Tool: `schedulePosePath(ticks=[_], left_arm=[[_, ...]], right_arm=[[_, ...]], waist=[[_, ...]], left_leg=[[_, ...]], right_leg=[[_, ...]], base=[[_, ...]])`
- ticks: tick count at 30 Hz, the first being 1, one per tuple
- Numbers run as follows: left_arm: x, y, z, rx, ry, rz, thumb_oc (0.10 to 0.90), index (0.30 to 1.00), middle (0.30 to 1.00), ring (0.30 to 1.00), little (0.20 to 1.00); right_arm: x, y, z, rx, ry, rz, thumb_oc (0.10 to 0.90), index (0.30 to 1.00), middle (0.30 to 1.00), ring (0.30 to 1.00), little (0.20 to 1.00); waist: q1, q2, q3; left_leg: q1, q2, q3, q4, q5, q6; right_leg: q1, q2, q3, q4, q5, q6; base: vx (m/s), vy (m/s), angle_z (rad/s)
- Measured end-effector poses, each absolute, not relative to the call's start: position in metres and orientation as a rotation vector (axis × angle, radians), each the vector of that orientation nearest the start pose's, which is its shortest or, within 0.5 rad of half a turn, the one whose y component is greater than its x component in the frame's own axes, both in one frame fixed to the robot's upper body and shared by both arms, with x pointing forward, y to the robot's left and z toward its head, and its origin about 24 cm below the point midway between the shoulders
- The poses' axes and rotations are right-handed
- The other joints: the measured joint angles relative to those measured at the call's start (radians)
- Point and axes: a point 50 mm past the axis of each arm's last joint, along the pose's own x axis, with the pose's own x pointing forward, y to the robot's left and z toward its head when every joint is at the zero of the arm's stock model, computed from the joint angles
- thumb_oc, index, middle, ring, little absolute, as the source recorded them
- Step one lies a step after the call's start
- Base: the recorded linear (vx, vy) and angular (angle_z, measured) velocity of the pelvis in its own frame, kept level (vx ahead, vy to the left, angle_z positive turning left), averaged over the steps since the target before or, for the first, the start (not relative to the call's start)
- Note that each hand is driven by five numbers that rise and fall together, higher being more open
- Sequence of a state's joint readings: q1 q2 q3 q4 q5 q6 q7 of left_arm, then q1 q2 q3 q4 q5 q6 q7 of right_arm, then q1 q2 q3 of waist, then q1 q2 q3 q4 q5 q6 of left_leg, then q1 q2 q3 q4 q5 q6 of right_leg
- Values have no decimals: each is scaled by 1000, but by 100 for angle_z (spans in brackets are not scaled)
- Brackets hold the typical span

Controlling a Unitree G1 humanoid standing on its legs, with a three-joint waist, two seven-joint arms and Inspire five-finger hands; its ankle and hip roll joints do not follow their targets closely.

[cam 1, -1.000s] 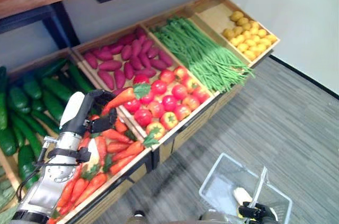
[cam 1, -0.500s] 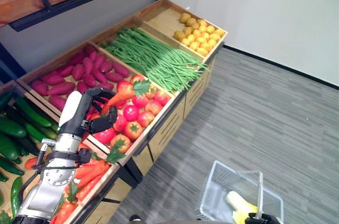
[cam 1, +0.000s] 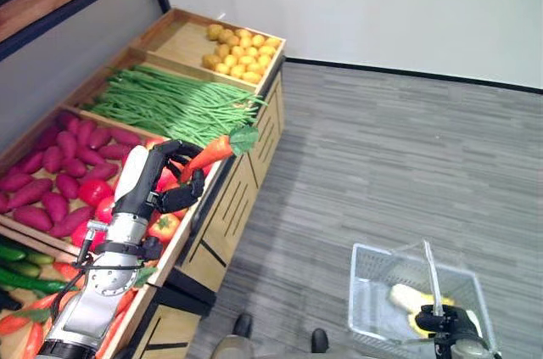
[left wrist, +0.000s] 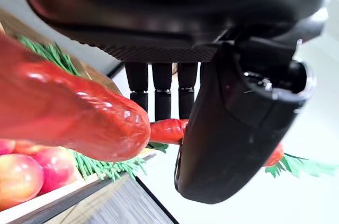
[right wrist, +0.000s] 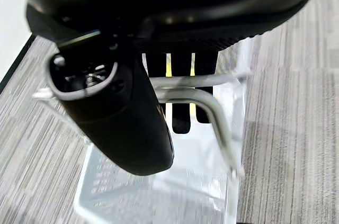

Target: Get the vegetables into the basket

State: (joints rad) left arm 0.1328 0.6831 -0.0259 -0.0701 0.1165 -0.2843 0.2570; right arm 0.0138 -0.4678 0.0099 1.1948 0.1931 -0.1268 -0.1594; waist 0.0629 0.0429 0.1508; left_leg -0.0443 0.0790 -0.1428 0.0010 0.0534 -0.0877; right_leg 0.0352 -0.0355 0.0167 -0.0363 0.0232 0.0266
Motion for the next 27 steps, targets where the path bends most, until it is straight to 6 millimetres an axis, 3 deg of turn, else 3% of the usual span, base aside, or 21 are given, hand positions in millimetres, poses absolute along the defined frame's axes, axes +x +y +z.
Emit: schedulePosePath(ticks=[3,5,10,15,20,23,27], left_arm=[[226,253,99,757,-299,69,400,300,300,300,300],[226,253,98,760,-296,66,400,300,300,300,300],[227,256,104,791,-304,51,400,300,300,300,300],[237,246,117,805,-361,-21,400,300,300,300,300],[238,226,123,833,-396,-177,400,300,300,300,300],[233,203,124,815,-436,-311,400,300,300,300,300],[233,186,131,812,-494,-407,400,300,300,300,300]], right_arm=[[92,-330,-121,-333,1022,-484,400,300,300,300,300],[88,-329,-122,-332,1031,-482,400,300,300,300,300],[101,-326,-119,-346,996,-438,400,300,300,300,300],[108,-340,-112,-433,1019,-423,400,300,300,300,300],[119,-366,-92,-544,986,-430,400,300,300,300,300],[152,-360,-75,-582,835,-368,400,300,300,300,300],[189,-328,-52,-632,617,-201,400,300,300,300,300]], waist=[[-11,-33,14],[-9,-36,14],[-9,-35,13],[-12,-35,10],[-18,-33,-4],[-32,-30,-12],[-62,-24,-19]], left_leg=[[38,-39,24,-53,22,35],[79,-53,58,-87,34,48],[117,-69,112,-89,16,66],[123,-60,123,-90,12,63],[126,-60,133,-95,12,61],[124,-58,164,-95,11,62],[123,-56,190,-90,11,63]], right_leg=[[17,-51,-12,-24,27,43],[25,-70,10,-24,26,56],[54,-90,45,-50,30,74],[56,-83,47,-50,30,76],[52,-82,62,-55,33,80],[35,-81,92,-56,40,84],[19,-79,116,-55,49,86]], base=[[67,138,-19],[32,130,-29],[31,79,-30],[7,24,-5],[-11,17,-9],[-22,8,-28],[-5,2,-20]])
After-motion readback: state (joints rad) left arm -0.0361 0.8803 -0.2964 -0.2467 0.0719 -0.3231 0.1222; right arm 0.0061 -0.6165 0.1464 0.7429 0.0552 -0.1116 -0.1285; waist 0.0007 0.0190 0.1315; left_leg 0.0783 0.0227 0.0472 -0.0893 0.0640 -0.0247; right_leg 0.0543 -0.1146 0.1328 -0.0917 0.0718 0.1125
